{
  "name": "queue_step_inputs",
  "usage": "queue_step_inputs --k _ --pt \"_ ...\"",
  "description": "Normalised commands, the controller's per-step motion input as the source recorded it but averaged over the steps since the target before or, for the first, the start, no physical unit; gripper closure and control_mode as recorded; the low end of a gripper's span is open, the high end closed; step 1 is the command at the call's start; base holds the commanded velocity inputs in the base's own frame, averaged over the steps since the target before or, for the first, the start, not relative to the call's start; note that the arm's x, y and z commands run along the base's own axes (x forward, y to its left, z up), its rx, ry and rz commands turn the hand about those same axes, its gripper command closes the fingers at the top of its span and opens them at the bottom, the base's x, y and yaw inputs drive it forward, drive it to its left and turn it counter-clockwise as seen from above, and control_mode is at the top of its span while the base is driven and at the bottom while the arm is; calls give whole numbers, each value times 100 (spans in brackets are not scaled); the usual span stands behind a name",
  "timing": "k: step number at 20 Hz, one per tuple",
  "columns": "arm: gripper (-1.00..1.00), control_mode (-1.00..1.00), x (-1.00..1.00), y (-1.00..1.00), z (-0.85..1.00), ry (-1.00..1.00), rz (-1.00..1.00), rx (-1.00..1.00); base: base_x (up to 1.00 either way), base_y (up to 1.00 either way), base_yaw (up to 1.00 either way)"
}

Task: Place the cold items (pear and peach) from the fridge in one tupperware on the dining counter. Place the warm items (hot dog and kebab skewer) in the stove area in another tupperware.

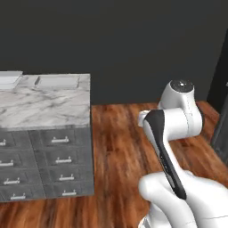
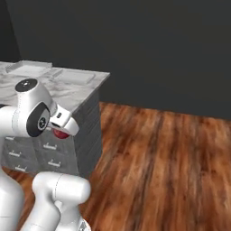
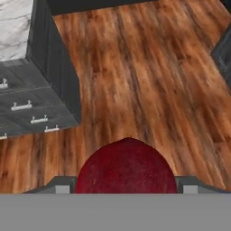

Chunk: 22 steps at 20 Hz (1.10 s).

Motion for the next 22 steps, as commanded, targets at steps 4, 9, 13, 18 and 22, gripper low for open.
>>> queue_step_inputs --k 4,9,13,18,22 --pt "100 100 0 0 0 0 0 0 100 -69 38" --pt "100 100 0 0 0 0 0 0 100 -84 43" --pt "100 100 0 0 0 0 0 0 100 -91 45" --pt "100 100 0 0 0 0 0 0 95 -97 47" --pt "100 100 0 0 0 0 0 0 69 -96 54"
